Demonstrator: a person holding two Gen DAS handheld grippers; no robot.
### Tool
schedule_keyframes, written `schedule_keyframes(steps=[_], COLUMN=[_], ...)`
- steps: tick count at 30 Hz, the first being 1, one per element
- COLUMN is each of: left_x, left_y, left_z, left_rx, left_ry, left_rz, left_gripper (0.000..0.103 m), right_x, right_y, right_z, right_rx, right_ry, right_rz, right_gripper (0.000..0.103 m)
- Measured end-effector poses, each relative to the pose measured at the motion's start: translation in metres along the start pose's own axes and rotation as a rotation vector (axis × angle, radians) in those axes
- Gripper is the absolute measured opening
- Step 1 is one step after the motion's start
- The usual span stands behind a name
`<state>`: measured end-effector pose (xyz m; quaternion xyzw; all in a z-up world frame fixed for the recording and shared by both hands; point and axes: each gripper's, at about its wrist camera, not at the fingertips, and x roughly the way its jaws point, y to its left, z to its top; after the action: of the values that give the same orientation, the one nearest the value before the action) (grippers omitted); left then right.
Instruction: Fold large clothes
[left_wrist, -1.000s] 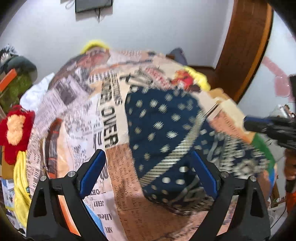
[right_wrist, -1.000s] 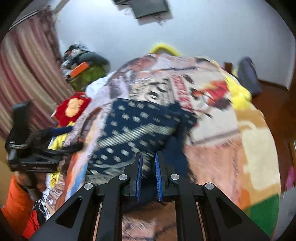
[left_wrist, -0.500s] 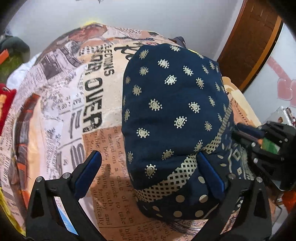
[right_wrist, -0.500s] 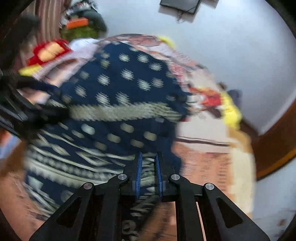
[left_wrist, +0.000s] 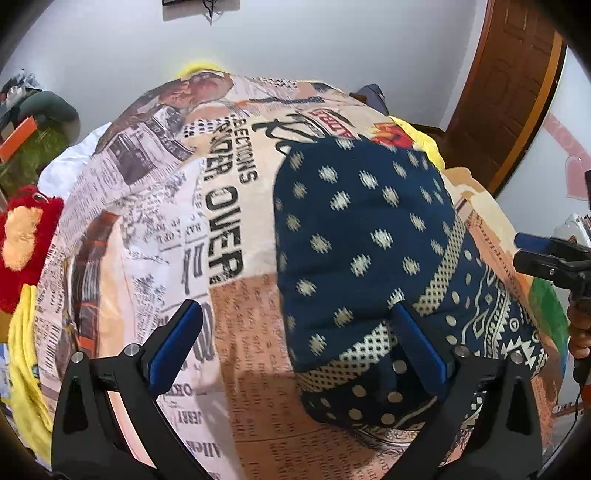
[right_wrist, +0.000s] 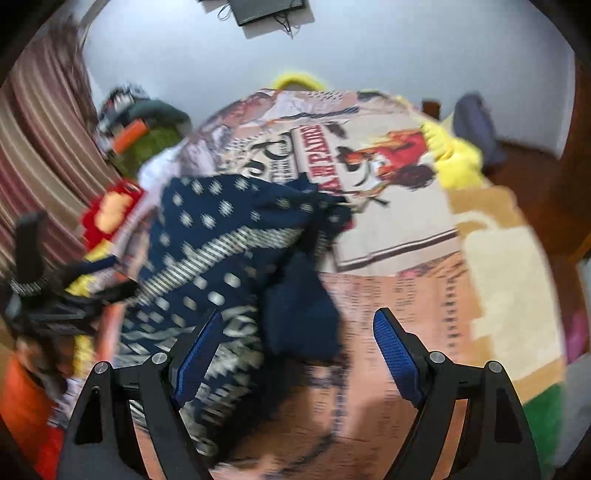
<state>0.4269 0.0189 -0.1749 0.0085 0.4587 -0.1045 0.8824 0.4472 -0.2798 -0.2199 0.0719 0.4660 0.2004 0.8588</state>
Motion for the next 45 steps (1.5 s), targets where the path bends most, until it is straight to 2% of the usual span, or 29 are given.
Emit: schedule_keyframes(steps=[7, 8, 11, 12, 13, 15, 19, 23, 26, 29, 32, 34, 35, 36, 38, 42, 45], left_x=[0.018, 0.022, 0.037, 0.040, 0.044, 0.047, 0.039, 0.019, 0.019, 0.045, 0.072, 0.083, 0.085, 0.087, 0.087, 0.075, 0.059], left_y=[0.013, 0.015, 0.022, 0.023, 0.024, 0.028, 0.028, 0.021, 0.010, 0.001, 0.005, 0.011, 0.014, 0.016, 0.019, 0.016, 0.012], left_z=[0.020, 0.022, 0.026, 0.026, 0.026, 0.026, 0.033, 0.048, 0.057, 0.057, 0.048, 0.043, 0.041, 0.039, 0.038, 0.042, 0.043], left_rx=[-0.054, -0.058, -0.091, -0.096, -0.104, -0.125, -0.124, -0.110, -0.071, -0.034, -0.061, -0.103, -0.124, -0.142, -0.153, -0.140, -0.114], left_ry=[0.013, 0.014, 0.027, 0.030, 0.034, 0.037, 0.010, -0.068, -0.091, -0.020, 0.041, 0.053, 0.056, 0.056, 0.057, 0.052, 0.033], left_rz=[-0.016, -0.017, -0.035, -0.042, -0.054, -0.074, -0.048, -0.060, -0.029, 0.019, -0.006, -0.044, -0.054, -0.061, -0.067, -0.044, -0.018], left_gripper=[0.103, 0.103, 0.103, 0.103, 0.103, 0.103, 0.103, 0.103, 0.103, 0.103, 0.103, 0.103, 0.103, 0.103, 0.103, 0.103, 0.103], right_x=[0.051, 0.061, 0.087, 0.092, 0.094, 0.093, 0.070, 0.041, 0.045, 0.078, 0.110, 0.117, 0.117, 0.115, 0.111, 0.092, 0.063], right_y=[0.017, 0.016, 0.014, 0.013, 0.013, 0.015, 0.039, 0.062, 0.074, 0.065, 0.038, 0.019, 0.013, 0.010, 0.000, -0.021, -0.027], right_z=[0.032, 0.036, 0.046, 0.050, 0.054, 0.065, 0.091, 0.117, 0.120, 0.109, 0.092, 0.080, 0.076, 0.074, 0.071, 0.071, 0.066], right_rx=[0.048, 0.056, 0.082, 0.087, 0.086, 0.077, -0.066, -0.141, -0.224, -0.280, -0.259, -0.229, -0.221, -0.220, -0.221, -0.150, -0.105], right_ry=[0.078, 0.100, 0.130, 0.125, 0.110, 0.087, -0.014, -0.095, -0.112, -0.057, 0.018, 0.029, 0.016, -0.003, -0.006, 0.044, 0.026], right_rz=[0.118, 0.128, 0.167, 0.173, 0.184, 0.202, 0.151, 0.146, 0.039, -0.088, -0.172, -0.173, -0.216, -0.257, -0.279, -0.223, -0.171], right_gripper=[0.082, 0.079, 0.063, 0.047, 0.040, 0.018, 0.011, 0.011, 0.011, 0.011, 0.012, 0.025, 0.054, 0.072, 0.072, 0.072, 0.072])
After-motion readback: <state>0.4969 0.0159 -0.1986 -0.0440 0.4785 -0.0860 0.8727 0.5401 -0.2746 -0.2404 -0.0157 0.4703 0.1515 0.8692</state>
